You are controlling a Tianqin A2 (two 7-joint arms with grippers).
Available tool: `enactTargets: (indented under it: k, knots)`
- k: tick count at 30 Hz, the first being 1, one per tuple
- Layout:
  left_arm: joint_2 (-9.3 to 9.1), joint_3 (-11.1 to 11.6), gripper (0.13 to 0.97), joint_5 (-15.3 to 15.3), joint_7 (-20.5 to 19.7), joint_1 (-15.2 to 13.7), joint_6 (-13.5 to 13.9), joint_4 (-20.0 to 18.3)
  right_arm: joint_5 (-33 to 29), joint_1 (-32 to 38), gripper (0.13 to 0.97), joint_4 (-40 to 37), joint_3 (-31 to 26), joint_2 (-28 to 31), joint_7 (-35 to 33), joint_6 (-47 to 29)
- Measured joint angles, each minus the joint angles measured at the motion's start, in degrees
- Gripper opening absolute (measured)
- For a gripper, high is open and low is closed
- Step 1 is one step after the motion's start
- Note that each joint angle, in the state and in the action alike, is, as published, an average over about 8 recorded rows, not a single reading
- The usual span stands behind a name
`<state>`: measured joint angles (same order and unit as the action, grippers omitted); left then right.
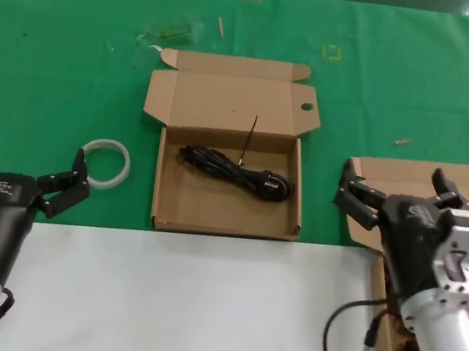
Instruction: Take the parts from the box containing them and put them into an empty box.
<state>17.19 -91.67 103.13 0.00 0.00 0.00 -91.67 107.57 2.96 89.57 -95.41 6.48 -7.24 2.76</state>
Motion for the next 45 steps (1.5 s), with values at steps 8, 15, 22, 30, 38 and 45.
enactTargets:
  k: [8, 15, 22, 30, 38, 45]
  knots:
    - [0.00, 0.00, 0.965, 0.00, 0.00, 0.00, 0.00, 0.00, -2.54, -1.69, 0.966, 1.21, 2.14, 0.00, 4.16, -1.59]
    - [0.00, 0.00, 0.965, 0.00, 0.00, 0.00, 0.00, 0.00, -2.60, -1.73, 0.966, 1.23, 2.19, 0.00, 4.25, -1.62]
    - [0.00, 0.00, 0.965, 0.00, 0.00, 0.00, 0.00, 0.00, -2.60, -1.73, 0.966, 1.23, 2.19, 0.00, 4.25, -1.62]
    - [0.00, 0.00, 0.965, 0.00, 0.00, 0.00, 0.00, 0.00, -2.60, -1.73, 0.966, 1.23, 2.19, 0.00, 4.25, -1.62]
    - [0.00, 0.00, 0.965, 0.00, 0.00, 0.00, 0.00, 0.00, -2.60, -1.73, 0.966, 1.23, 2.19, 0.00, 4.25, -1.62]
    - [0.00, 0.00, 0.965, 0.00, 0.00, 0.00, 0.00, 0.00, -2.60, -1.73, 0.966, 1.23, 2.19, 0.00, 4.25, -1.62]
